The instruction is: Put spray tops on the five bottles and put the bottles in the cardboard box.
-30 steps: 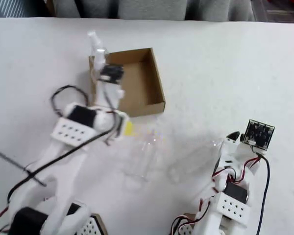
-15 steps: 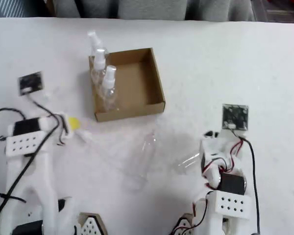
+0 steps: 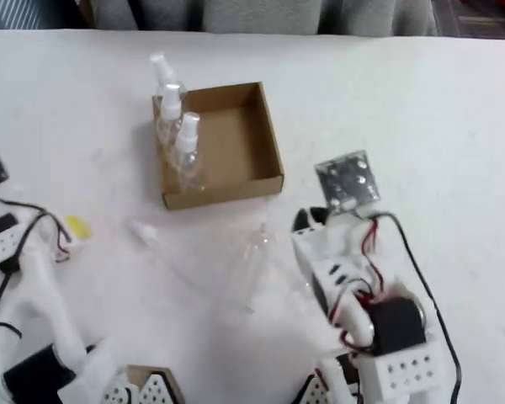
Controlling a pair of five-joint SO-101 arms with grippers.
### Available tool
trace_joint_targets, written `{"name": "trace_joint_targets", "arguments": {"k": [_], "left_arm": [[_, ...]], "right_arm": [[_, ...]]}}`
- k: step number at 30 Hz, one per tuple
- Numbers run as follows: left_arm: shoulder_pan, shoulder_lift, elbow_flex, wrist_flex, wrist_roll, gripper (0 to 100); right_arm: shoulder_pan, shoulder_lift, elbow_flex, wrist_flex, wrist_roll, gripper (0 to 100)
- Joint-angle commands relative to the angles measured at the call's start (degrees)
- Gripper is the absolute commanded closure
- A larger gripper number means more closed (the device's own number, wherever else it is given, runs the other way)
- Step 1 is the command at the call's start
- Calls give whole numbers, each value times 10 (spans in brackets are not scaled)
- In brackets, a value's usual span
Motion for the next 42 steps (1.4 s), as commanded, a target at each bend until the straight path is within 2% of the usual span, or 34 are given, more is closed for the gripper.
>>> {"name": "trace_joint_targets", "arguments": {"k": [1,5,9,13,16,20,26,28,33,42], "left_arm": [[-50,11,11,-13,-7,721],[-51,4,46,-33,-92,721],[-22,-29,84,-55,-101,721],[-10,-95,135,-91,-144,721],[1,-156,182,-119,-148,721],[41,-219,231,-143,-149,721],[49,-239,244,-147,-150,721],[49,-239,244,-147,-150,721],[49,-239,244,-147,-150,721],[50,-239,244,-147,-150,721]], "right_arm": [[-29,109,-60,10,-20,977],[-58,247,-103,2,-22,977],[-83,335,-139,-10,-23,977],[-87,389,-170,-12,-23,977],[-87,422,-199,-5,-31,977],[-113,480,-243,29,-105,970],[-161,567,-316,119,-169,810],[-167,593,-324,121,-182,794],[-170,632,-326,109,-183,824],[-211,643,-321,108,-207,764]]}}
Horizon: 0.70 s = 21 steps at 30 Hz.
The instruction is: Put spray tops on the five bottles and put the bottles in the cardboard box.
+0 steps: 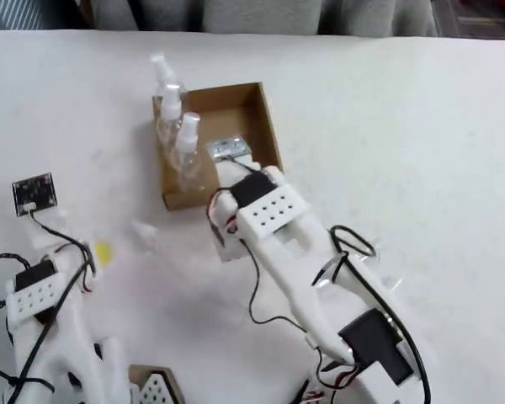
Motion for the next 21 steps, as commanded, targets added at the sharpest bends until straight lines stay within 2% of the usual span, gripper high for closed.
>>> {"name": "trace_joint_targets", "arguments": {"k": [1,15,17,21], "left_arm": [[8,-20,-4,-11,-4,721],[8,-20,-1,-21,-4,721],[8,-20,-1,-23,-4,721],[8,-20,-1,-22,-4,721]], "right_arm": [[-14,-2,-19,-5,-10,765],[-12,108,-11,-40,-8,769],[-6,108,-11,-39,-4,805],[0,107,-13,-28,68,879]]}}
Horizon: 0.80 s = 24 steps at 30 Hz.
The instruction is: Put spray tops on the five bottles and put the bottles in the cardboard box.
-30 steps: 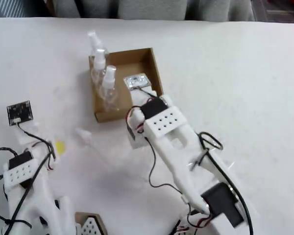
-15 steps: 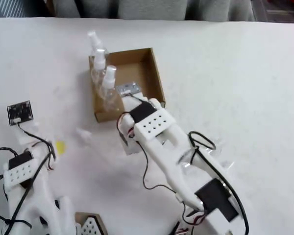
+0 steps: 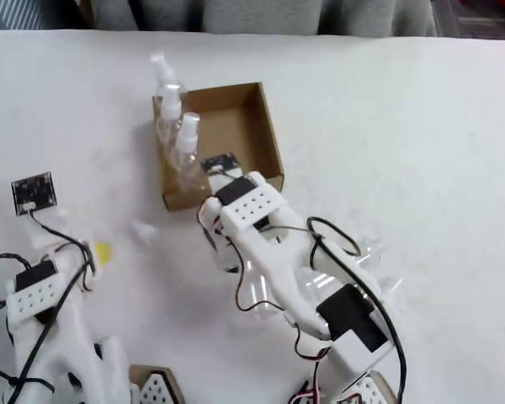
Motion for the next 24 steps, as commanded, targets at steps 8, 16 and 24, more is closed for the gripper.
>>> {"name": "trace_joint_targets", "arguments": {"k": [8,16,24], "left_arm": [[7,-20,-3,-9,-24,721],[7,-20,-3,-9,-28,721],[7,-20,-3,-11,-30,721]], "right_arm": [[24,-3,-51,43,50,676],[41,-3,-99,45,48,789],[36,-50,-65,44,18,751]]}}
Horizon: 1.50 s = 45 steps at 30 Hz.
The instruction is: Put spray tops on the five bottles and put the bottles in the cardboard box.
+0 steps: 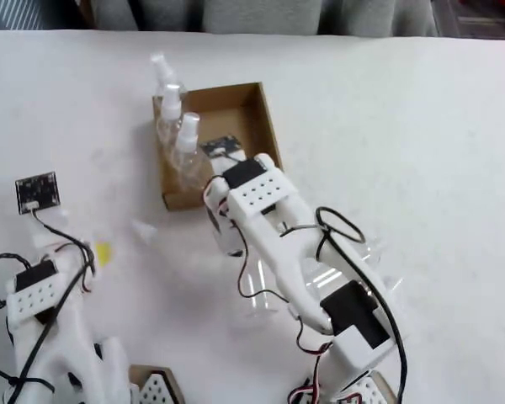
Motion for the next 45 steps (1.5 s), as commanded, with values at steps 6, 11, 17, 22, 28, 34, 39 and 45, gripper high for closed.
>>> {"name": "trace_joint_targets", "arguments": {"k": [6,11,17,22,28,34,39,45], "left_arm": [[7,-20,-3,-11,-7,721],[7,-20,-3,-12,-7,721],[7,-20,-3,-12,-6,721],[7,-20,-3,-12,-6,721],[7,-20,-3,-12,-6,721],[7,-20,-3,-12,-6,721],[7,-20,-3,-12,-6,721],[7,-20,-3,-12,-7,721]], "right_arm": [[-6,-131,122,-116,-7,751],[-36,-142,180,-181,-8,751],[-51,-142,186,-192,-8,751],[-21,-141,187,-189,-49,751],[-21,-141,195,-193,-50,751],[-21,-141,222,-231,-52,751],[-21,-141,244,-268,-54,751],[-17,-141,245,-269,-55,751]]}}
